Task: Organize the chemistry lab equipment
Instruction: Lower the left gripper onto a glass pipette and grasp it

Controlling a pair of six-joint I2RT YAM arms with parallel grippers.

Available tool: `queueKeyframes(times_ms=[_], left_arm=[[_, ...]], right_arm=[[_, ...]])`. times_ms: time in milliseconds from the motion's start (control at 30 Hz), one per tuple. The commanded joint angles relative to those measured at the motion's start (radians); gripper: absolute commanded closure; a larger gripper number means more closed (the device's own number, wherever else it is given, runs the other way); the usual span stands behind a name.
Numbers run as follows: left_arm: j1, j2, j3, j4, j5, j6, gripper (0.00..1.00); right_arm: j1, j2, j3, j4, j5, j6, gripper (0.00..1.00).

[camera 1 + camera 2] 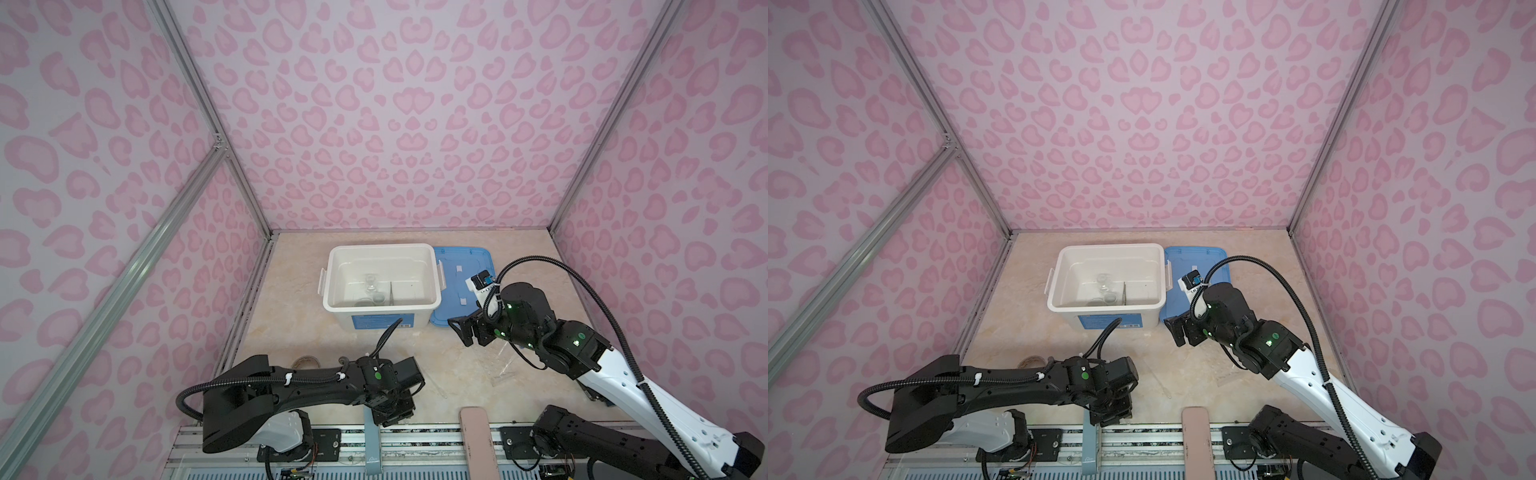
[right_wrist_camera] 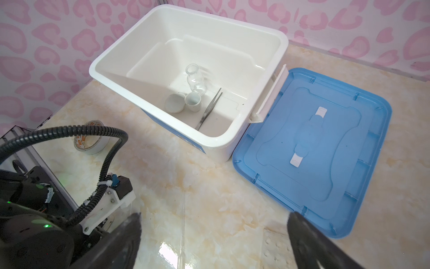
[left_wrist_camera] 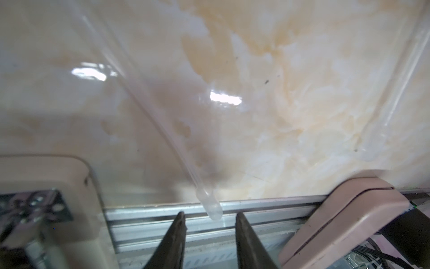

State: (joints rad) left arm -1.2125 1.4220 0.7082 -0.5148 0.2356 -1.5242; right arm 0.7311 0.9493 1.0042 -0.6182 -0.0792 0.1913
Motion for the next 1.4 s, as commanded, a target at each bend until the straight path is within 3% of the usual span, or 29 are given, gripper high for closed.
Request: queueKeyframes(times_ms=[0,667,1033,1367], left_arm=[[0.005,0.012,0.013,0.007,-0.015,0.002,0.68],[0.019,0.054,0.003,0.021,-0.005,0.011,0.82],[0.057,0.058,0.025,0.005,-0.034,0.064,0.95],[0.073,-0.099,0.111,-0.200,-0.252,0.056,0.98]], right_arm=[[0.001,-0.005,-0.004,0.016,0.012,-0.006,0.02],[0.001,-0.027,-0.013,0.019,0.029,-0.007,0.02],[0.000,-0.027,-0.041,0.037,0.009,0.009,0.02],[0.001,-0.029,-0.062,0.081,-0.036,0.032,0.02]])
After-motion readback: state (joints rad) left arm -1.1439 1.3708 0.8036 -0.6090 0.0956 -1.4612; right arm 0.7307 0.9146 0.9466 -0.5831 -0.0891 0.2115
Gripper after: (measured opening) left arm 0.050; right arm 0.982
